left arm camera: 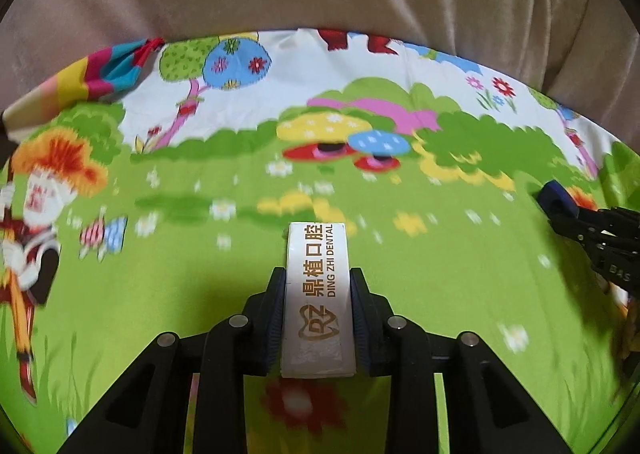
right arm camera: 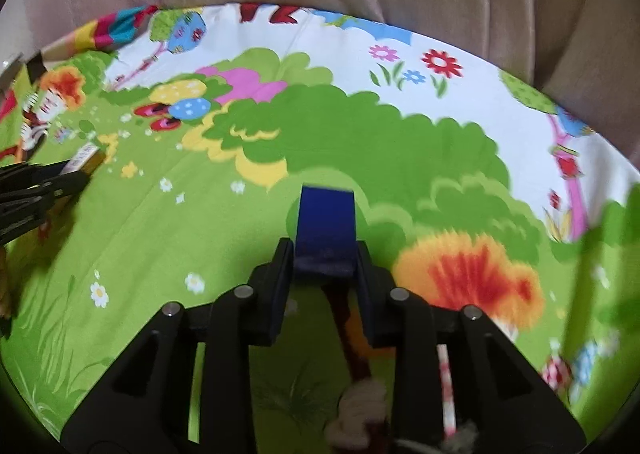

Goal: Organize rigid objects
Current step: 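Lift and carry the blue block and dental box over the storage box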

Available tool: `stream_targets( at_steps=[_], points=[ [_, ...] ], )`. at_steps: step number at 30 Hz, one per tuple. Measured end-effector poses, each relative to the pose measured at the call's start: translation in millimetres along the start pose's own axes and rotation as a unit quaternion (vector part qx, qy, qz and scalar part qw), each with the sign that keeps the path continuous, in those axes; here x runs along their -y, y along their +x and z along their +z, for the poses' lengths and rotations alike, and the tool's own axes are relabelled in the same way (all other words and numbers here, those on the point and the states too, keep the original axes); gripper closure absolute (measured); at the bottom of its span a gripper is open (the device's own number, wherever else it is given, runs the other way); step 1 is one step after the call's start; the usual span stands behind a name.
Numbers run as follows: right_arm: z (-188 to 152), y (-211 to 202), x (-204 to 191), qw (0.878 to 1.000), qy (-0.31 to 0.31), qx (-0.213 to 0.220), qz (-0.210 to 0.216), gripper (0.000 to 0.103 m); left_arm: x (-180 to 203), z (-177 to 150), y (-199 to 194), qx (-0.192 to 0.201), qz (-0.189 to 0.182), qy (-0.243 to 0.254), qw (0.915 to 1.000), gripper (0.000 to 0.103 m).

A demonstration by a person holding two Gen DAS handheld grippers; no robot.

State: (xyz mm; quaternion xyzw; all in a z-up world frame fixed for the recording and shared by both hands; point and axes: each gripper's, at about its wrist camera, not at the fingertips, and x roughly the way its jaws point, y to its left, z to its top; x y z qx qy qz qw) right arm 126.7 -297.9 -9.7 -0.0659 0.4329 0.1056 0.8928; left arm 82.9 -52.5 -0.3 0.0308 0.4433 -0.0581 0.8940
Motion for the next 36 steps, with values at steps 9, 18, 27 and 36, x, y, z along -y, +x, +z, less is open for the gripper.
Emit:
stream_targets(
  at_steps=[9,18,27,36],
  points=[
    [-82,-117,-66,0.993,0.058,0.098,-0.001,0.072,17,-77,-101,0.078,-0.023,-0.018,0.9965,0.072],
    [-124,-279,-127,0.939,0.039,0.338,-0.058,0.072,20,-111,-269,0.304,-0.018,-0.01,0.9525,0.072],
    [-133,-342,-174,0.903,-0.006,0.424,-0.07,0.072,0,-134,-332,0.383,-0.002,-0.02,0.9235,0.072],
    [-139,-361,-191,0.898,-0.026,0.436,-0.052,0.072,-11,-155,-347,0.386,0.0,-0.021,0.9221,0.072]
  ],
)
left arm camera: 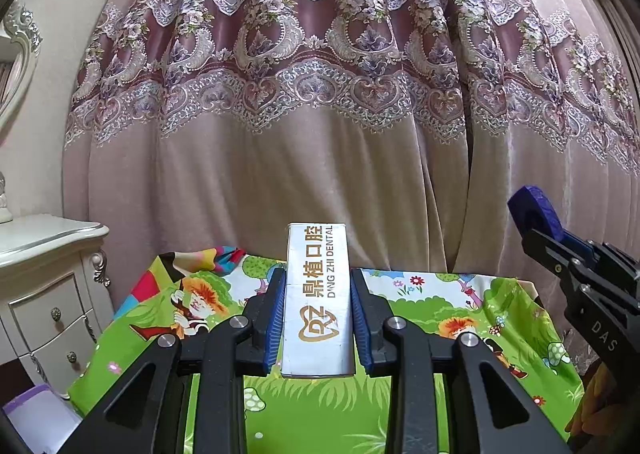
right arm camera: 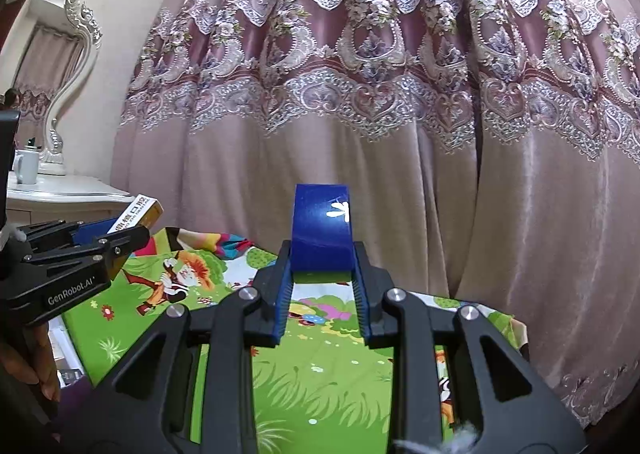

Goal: Organize rigid objects
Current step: 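Lift and carry the blue block and dental box over the storage box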

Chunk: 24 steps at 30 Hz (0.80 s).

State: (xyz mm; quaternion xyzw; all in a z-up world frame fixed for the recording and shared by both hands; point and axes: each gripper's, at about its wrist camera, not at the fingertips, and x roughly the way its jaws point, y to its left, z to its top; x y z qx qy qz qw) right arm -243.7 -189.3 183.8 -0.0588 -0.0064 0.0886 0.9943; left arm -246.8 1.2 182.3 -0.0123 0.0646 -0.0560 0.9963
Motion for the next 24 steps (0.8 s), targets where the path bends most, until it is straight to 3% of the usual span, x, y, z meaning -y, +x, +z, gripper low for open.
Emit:
stream_targets(
  at_steps=[13,24],
  points=[
    [2,-3,-29,0.999,-0.011,-0.011,0.05,0.072,-26,-14,-22,-0.018,0.025,-0.005,0.9995,0.072],
    [9,10,-81,0.985,-0.029,-0.068,0.157,0.072,-73,-29,-43,-0.059,0.075,-0.035,0.9948,0.072]
  ],
)
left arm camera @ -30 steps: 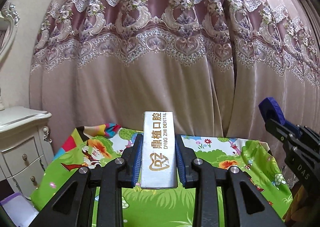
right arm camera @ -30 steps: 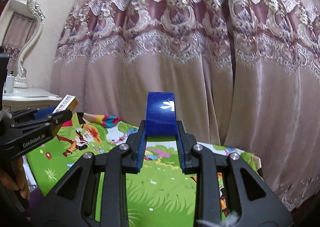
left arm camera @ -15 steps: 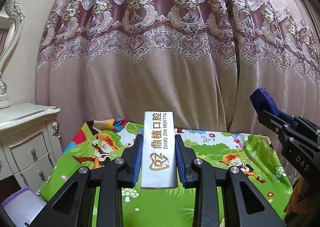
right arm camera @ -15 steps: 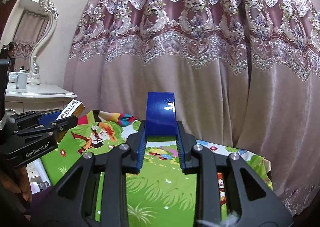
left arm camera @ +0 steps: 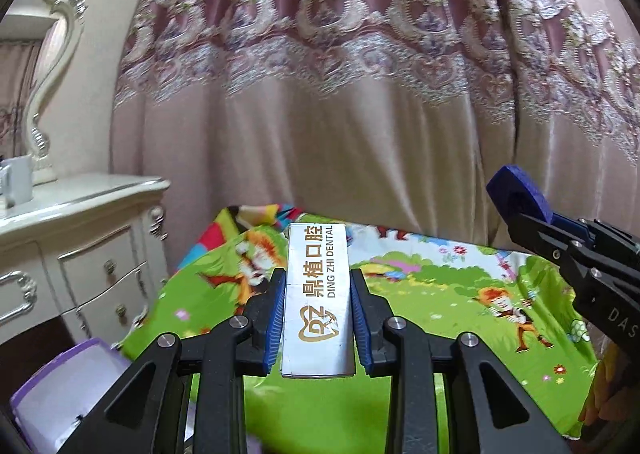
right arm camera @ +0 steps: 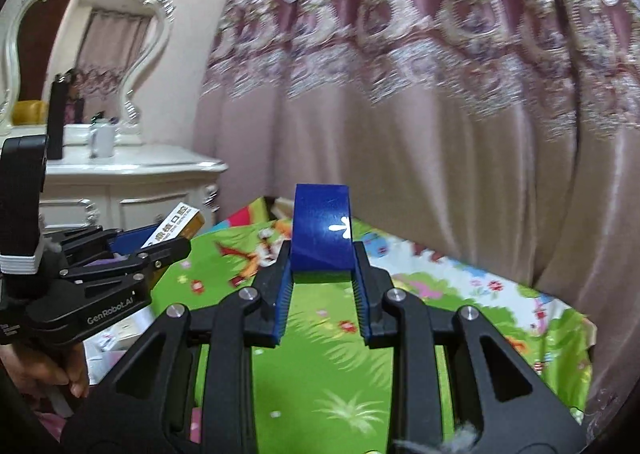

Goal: Organize rigid objects
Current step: 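Lift and carry the blue block and dental box over the storage box, then open both tools to drop the two items into the storage box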

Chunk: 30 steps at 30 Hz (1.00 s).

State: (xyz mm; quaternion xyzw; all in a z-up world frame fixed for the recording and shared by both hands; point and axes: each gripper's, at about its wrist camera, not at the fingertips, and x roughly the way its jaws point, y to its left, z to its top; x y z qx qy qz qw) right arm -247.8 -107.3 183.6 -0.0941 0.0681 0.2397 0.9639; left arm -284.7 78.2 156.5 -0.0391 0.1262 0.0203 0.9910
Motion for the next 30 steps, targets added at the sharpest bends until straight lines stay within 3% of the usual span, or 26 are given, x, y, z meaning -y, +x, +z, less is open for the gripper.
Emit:
stream_targets(
  at_steps=[9,14,20,28,30],
  points=[
    [5,37,-62,0.992,-0.037,-0.048,0.111,0.072,-68,-23,-17,-0.044,0.072,-0.049,0.9953,0.072],
    [0,59,-110,0.977,-0.068,-0.085,0.181,0.072,-116,-45,-24,-0.084,0.114,-0.105,0.9844,0.072],
    [-18,91,-172,0.947,-0.119,-0.155,0.254,0.072,-162,-74,-26,-0.138,0.154,-0.157,0.9657,0.072],
    [-58,127,-223,0.905,-0.169,-0.254,0.296,0.072,-200,-104,-21,-0.194,0.195,-0.216,0.9369,0.071],
    [-67,135,-231,0.893,-0.173,-0.278,0.309,0.072,-205,-105,-22,-0.198,0.206,-0.217,0.9333,0.066]
  ],
)
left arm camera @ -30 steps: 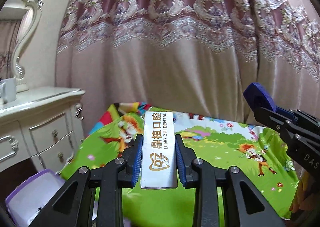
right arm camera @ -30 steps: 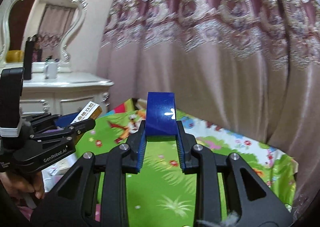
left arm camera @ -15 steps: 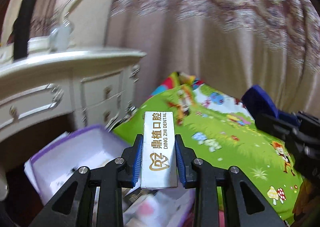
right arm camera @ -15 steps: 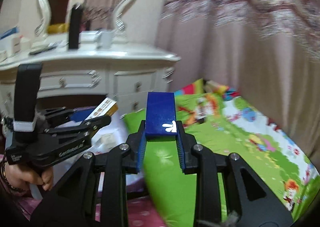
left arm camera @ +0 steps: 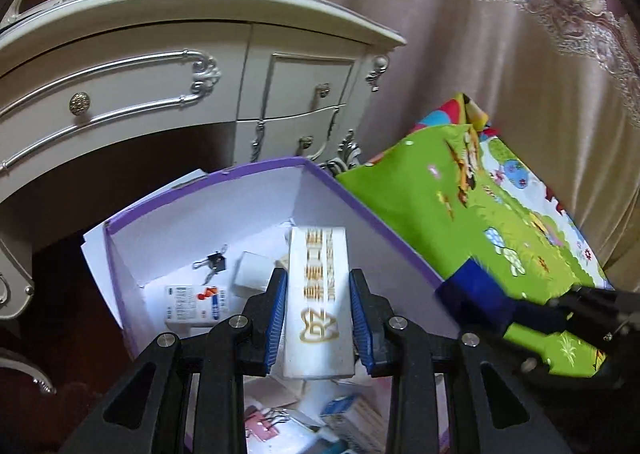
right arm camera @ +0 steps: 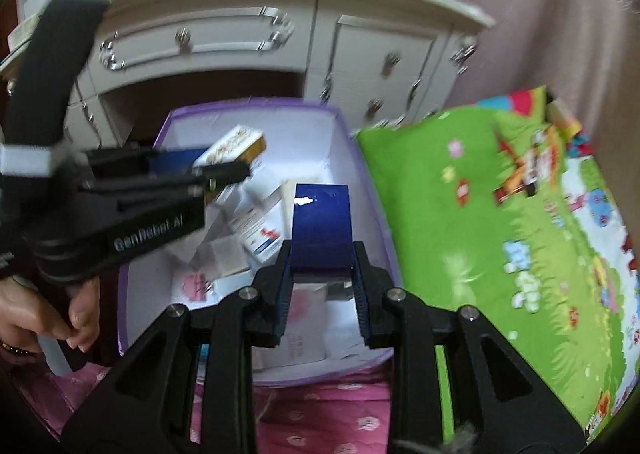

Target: Organize rigid objects

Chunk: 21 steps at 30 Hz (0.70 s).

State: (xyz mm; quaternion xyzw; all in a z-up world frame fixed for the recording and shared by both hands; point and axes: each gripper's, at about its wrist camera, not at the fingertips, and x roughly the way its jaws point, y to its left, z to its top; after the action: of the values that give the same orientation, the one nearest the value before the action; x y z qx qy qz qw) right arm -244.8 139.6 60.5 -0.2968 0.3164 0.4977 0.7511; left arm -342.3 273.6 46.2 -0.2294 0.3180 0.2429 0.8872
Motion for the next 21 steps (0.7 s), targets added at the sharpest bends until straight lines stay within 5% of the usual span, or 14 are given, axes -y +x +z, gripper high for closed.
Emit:
stream_targets(
  at_steps=[2,3,4,7,11,16,21],
  points=[
    [1,9,-3,1.0,-0.002,-0.014,0.009,0.072,-3,3,-4,0.005,0.036,0.002,0.9994,0.021],
    [1,12,-5,1.0,-0.003,-0.02,0.016,0.065,-3,6,-7,0.012,0.056,0.006,0.9984,0.011],
    [1,14,-6,0.999,-0.003,-0.024,0.02,0.047,-2,8,-15,0.035,0.072,0.017,0.9966,0.005],
    [1,10,-8,1.0,-0.006,-0.015,0.015,0.014,1,12,-36,0.088,0.129,0.047,0.9866,0.0],
    [5,2,-12,1.0,-0.019,-0.006,-0.007,0.011,6,19,-55,0.123,0.155,0.074,0.9775,0.0],
    [5,0,-15,1.0,-0.02,-0.021,-0.01,0.01,-5,24,-61,0.091,0.103,0.057,0.9889,0.0],
    [3,-1,-15,1.0,-0.01,-0.02,-0.004,0.01,-23,22,-63,0.09,0.099,0.035,0.9905,0.0]
  ],
)
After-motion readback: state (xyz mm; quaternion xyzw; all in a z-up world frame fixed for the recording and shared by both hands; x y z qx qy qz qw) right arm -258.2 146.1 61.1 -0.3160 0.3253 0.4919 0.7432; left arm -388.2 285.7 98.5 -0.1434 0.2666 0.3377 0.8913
